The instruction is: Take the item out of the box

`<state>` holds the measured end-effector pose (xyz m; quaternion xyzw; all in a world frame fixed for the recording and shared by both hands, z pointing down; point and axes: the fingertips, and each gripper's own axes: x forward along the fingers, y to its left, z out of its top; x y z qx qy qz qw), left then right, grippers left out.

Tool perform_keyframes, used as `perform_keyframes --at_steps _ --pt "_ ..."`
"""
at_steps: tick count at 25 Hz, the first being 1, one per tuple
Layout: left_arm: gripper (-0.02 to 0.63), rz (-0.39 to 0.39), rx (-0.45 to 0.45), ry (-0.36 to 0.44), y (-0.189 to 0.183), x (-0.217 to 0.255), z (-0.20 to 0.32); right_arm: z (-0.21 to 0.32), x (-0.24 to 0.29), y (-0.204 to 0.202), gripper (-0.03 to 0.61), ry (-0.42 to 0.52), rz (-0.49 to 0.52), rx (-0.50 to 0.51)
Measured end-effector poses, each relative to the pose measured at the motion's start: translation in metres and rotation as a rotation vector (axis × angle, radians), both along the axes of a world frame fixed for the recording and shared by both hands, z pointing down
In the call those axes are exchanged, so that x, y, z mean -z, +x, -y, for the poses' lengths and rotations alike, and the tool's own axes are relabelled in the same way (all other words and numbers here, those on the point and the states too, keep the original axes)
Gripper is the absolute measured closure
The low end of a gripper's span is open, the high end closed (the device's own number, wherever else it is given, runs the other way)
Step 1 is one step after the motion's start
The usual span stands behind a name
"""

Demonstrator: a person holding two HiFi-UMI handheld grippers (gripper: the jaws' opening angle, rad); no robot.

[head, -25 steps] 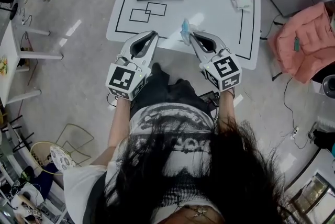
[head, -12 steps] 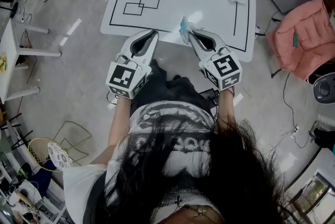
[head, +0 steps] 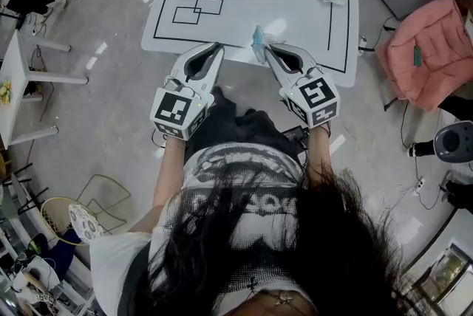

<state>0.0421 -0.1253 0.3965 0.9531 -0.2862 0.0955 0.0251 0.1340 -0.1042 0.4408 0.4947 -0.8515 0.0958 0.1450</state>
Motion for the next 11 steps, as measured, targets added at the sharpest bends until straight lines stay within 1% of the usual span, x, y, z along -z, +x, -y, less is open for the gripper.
perform_keyframes --at_steps 11 --pt "0.614 0.006 0.001 -0.008 0.0013 -0.0057 -0.0018 0.0001 -0.0055 0.002 0.568 -0.011 -0.011 0.006"
